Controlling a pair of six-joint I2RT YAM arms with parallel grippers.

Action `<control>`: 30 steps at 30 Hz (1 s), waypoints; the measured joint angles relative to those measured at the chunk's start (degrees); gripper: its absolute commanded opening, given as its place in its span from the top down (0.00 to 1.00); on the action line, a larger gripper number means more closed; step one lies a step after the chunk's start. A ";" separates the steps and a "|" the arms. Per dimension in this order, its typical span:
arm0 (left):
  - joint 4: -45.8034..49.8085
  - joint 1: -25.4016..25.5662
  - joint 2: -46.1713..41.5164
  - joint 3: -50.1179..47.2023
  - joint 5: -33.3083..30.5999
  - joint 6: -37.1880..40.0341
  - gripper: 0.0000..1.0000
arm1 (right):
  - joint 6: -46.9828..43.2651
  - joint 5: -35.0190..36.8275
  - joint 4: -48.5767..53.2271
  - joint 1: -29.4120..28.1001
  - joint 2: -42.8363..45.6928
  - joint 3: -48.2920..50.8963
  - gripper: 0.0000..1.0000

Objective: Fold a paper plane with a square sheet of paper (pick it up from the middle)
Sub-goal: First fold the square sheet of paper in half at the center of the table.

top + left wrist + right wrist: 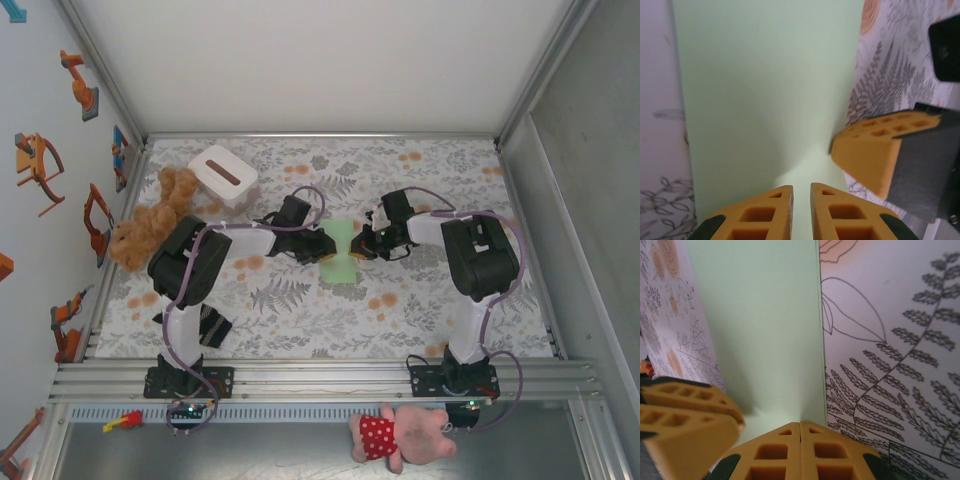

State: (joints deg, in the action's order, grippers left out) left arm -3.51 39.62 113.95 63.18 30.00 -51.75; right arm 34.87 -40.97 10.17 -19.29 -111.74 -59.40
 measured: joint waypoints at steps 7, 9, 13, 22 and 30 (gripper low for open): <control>0.17 0.44 -0.57 -2.01 0.00 0.59 0.83 | -0.02 -0.15 0.50 0.04 -0.35 -0.48 1.00; 0.94 0.22 -0.74 -2.01 -0.04 1.97 0.83 | -0.02 -0.09 0.81 0.04 -0.44 -0.63 1.00; 3.72 -0.85 -1.95 -2.75 0.07 5.01 0.83 | 0.00 0.07 1.60 0.04 -0.63 -1.16 1.00; 12.72 -2.62 -8.81 -3.50 -2.56 7.78 0.83 | -0.02 0.24 2.23 0.04 -0.74 -1.51 1.00; 9.40 2.10 -4.42 1.90 -2.10 5.44 0.88 | -0.02 0.20 2.36 0.04 -0.85 -1.60 1.00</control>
State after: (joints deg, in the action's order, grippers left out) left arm 5.89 41.71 109.54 65.08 27.90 -46.30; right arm 34.85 -40.77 12.53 -19.25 -112.60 -60.99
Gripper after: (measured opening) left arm 0.131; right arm 0.049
